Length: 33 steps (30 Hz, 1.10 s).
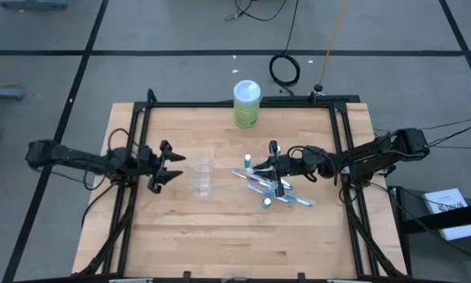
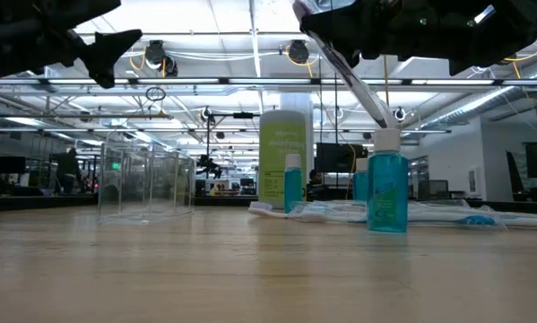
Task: Pick & Place toothbrushing station
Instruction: Put the purple toothbrush into the transparent organizer
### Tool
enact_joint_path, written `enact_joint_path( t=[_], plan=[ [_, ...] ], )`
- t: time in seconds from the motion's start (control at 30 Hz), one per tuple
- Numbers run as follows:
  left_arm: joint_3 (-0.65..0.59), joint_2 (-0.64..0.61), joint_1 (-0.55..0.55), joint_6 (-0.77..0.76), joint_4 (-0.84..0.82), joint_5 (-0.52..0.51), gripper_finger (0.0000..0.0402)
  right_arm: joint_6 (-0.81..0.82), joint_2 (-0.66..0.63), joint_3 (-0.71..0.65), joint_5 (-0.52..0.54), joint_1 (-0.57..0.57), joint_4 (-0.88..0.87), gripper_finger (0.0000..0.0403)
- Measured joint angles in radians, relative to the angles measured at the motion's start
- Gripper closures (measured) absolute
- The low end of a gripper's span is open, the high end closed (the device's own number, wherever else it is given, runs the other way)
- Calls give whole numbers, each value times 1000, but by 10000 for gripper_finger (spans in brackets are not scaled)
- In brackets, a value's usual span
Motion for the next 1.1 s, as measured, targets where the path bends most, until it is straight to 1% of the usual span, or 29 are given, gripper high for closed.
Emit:
enact_joint_path(
  t=[0.1, 0.2, 0.27, 0.33, 0.47, 0.63, 0.73, 0.87, 1.1],
  plan=[
    [34, 182, -28, 28, 90, -72, 146, 0, 0, 0, 0, 0, 0, 383],
    [107, 347, -42, 131, 81, -88, 146, 0, 0, 0, 0, 0, -1, 383],
    [183, 461, -49, 217, 89, -88, 146, 0, 0, 0, 0, 0, -3, 383],
    [267, 564, -56, 270, 90, -77, 146, 0, 0, 0, 0, 0, -6, 383],
    [445, 720, -63, 282, 94, -56, 146, 5, 0, 0, 0, 0, -7, 383],
    [630, 852, -62, 283, 62, -56, 147, 7, 0, 0, 0, 7, -7, 383],
    [706, 909, -61, 295, 38, -73, 146, 3, 0, 0, 0, 17, -7, 383],
    [758, 968, -60, 313, -5, -135, 146, 0, 0, 0, 0, 28, -1, 383],
    [821, 1062, -59, 304, 12, -133, 146, -19, 0, 0, 0, 34, 1, 383]
  ],
)
